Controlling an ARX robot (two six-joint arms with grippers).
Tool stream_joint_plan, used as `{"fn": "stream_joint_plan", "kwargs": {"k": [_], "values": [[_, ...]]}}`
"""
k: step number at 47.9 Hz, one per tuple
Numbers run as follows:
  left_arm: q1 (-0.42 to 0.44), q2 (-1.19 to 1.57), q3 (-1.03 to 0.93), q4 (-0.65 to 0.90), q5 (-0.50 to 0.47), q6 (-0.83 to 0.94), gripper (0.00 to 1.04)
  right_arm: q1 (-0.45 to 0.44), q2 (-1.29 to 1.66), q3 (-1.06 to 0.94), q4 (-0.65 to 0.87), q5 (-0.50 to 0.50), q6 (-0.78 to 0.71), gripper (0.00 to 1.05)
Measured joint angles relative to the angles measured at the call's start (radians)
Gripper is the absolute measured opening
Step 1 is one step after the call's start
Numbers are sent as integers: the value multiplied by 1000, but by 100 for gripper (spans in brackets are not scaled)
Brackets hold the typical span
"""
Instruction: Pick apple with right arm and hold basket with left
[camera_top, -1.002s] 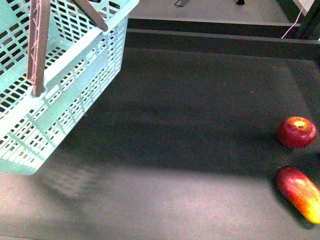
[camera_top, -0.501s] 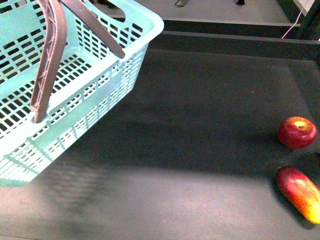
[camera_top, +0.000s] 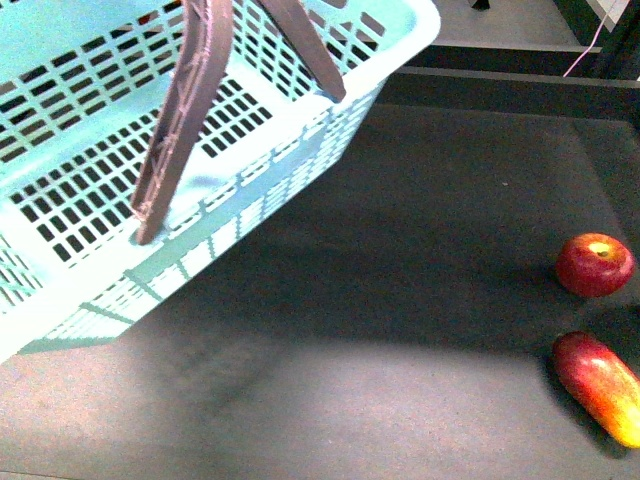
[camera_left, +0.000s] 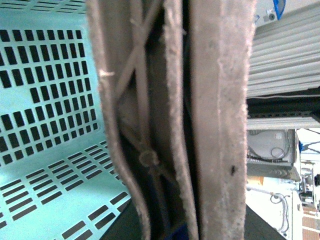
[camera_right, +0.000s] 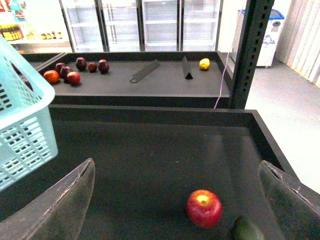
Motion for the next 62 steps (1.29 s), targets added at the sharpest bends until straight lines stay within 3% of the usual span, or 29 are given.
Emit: {"fn": "stream_joint_plan", "kwargs": {"k": [27, 62], "values": [[-282, 45, 34, -15, -57, -10, 17, 0, 0, 0, 0, 0, 0, 96], [-407, 78, 82, -24, -77, -6, 17, 0, 0, 0, 0, 0, 0, 96]]}}
